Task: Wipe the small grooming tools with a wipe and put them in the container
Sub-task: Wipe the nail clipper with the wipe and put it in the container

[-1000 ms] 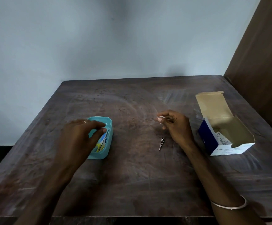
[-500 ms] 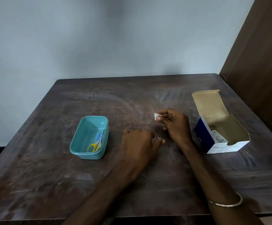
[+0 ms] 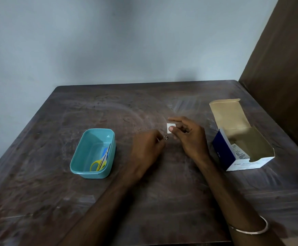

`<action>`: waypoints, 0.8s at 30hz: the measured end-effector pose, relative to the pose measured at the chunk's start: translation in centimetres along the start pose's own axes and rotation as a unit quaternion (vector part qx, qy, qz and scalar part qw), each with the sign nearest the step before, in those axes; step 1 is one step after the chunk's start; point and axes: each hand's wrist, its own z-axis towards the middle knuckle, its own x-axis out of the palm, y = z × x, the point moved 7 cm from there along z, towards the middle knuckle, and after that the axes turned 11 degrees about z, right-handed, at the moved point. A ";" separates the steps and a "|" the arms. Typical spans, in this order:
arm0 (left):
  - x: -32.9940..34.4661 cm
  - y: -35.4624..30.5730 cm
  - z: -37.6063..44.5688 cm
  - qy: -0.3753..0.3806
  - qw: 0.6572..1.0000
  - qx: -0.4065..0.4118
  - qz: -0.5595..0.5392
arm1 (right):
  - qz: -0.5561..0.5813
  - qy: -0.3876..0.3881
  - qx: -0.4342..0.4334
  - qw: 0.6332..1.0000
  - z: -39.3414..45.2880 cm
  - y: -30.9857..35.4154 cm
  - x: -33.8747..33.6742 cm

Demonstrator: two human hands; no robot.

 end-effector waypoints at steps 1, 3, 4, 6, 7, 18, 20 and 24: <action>-0.1 0.4 0.4 -0.003 1.000 -0.002 -0.025 | -0.001 0.004 -0.009 1.000 0.0 0.1 0.1; 0.0 1.2 1.0 -0.010 0.997 0.000 -0.077 | -0.021 0.012 -0.032 0.999 -0.1 0.3 0.2; 0.2 1.6 1.1 -0.017 0.994 -0.001 -0.109 | -0.031 0.015 -0.037 0.999 -0.1 0.3 0.3; 0.5 2.3 1.0 -0.026 0.983 -0.011 -0.179 | -0.044 0.025 -0.036 0.998 0.0 0.1 0.5; 0.5 2.4 0.9 -0.028 0.975 -0.017 -0.221 | -0.049 0.032 -0.036 0.998 0.0 0.0 0.6; 0.2 3.5 0.3 -0.052 0.854 -0.087 -0.510 | -0.025 0.082 -0.040 0.996 -0.6 0.4 1.8; 0.4 3.7 0.4 -0.052 0.845 -0.097 -0.523 | -0.019 0.077 -0.032 0.996 -0.5 0.1 1.8; 1.1 4.3 0.7 -0.042 0.824 -0.131 -0.549 | 0.052 0.048 0.020 0.997 -0.4 -0.3 1.5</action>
